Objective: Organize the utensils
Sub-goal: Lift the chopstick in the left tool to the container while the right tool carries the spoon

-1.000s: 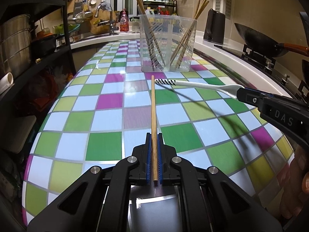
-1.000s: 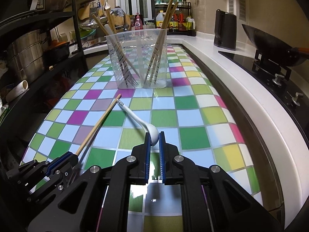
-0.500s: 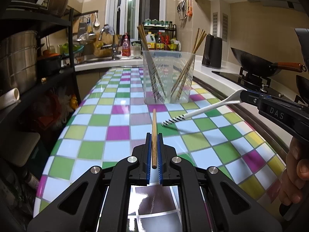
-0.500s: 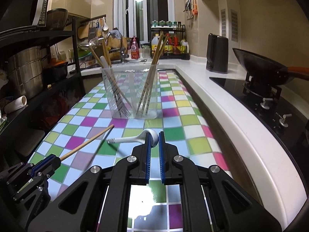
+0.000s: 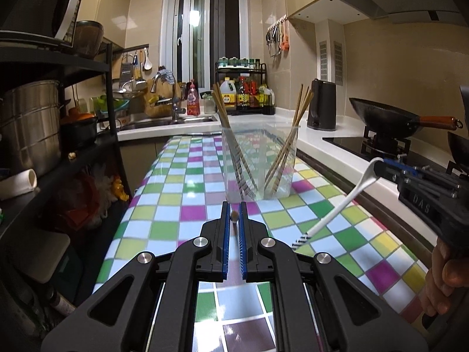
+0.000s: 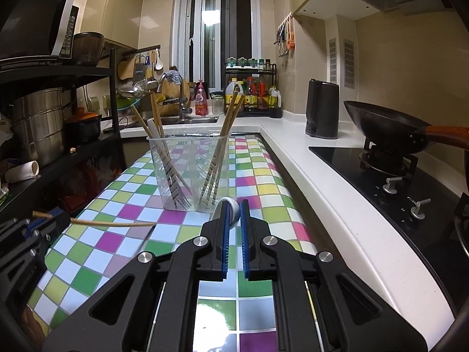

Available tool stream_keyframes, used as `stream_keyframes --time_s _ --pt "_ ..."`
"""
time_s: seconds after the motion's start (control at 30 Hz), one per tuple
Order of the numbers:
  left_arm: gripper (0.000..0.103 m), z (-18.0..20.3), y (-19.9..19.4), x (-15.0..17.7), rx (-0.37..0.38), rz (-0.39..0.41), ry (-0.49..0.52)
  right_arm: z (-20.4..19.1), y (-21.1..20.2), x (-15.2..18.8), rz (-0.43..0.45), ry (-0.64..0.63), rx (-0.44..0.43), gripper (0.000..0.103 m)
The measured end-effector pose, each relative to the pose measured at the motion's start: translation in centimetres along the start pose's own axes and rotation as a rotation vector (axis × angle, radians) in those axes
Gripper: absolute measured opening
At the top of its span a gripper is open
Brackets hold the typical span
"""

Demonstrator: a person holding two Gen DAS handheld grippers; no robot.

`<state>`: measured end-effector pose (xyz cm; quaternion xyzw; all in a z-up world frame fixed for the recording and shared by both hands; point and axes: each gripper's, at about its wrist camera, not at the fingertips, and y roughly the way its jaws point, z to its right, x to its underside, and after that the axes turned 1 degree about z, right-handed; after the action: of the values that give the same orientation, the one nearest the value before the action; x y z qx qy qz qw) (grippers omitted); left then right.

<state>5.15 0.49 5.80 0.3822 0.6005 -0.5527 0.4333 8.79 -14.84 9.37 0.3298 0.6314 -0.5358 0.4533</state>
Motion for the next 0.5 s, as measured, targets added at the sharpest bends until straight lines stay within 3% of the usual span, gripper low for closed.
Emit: stream_keyframes --time_s 0.23,0.5 --pt "0.006 -0.3 0.1 -3.8 0.035 0.013 0.006 -0.1 -0.3 -0.6 0.017 -0.019 0.003 0.007" --pt "0.006 -0.6 1.2 -9.5 0.094 -0.066 0.003 -0.5 -1.6 -3.9 0.038 -0.095 -0.004 0.007"
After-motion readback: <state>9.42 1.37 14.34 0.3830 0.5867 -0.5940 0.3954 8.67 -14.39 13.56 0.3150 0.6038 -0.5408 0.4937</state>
